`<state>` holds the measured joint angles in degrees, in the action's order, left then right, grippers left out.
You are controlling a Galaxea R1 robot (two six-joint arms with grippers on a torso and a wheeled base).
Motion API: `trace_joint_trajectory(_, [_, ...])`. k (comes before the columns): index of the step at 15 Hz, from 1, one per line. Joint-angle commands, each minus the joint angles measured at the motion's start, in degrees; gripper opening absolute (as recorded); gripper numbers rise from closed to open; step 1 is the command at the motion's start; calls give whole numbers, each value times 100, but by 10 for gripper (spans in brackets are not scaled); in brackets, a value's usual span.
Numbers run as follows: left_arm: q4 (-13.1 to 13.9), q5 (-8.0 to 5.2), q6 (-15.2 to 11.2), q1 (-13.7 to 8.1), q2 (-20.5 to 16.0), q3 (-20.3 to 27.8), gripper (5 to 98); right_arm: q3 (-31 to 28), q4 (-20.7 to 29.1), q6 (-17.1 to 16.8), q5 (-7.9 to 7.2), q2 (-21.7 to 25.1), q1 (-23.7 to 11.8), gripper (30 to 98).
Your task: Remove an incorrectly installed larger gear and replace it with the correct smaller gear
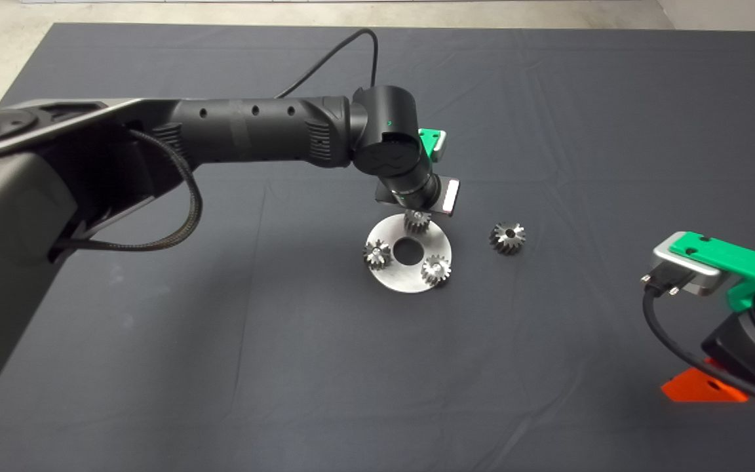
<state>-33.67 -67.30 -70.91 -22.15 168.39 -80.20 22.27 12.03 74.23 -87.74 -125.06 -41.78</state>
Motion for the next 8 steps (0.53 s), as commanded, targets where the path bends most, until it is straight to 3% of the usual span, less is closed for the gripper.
trace_joint_trajectory(1, [43, -90, -48, -538, -94, 460, 570, -34, 212, 39, -648, 45, -129, 783])
trace_joint_trajectory(2, [203, -293, -63, -598, -231, 657, 588, -40, 212, 39, -640, 134, -129, 783])
trace_joint_trajectory(4, [629, -833, -75, -645, -579, 1251, 588, -49, 212, 39, -640, 363, -129, 783])
trace_joint_trajectory(7, [1231, -1718, -879, -756, -1542, 2604, 637, -84, 212, 39, -637, 611, -130, 783])
trace_joint_trajectory(8, [1458, -1820, -1011, -756, -1959, 3114, 649, -75, 212, 39, -631, 670, -129, 783])
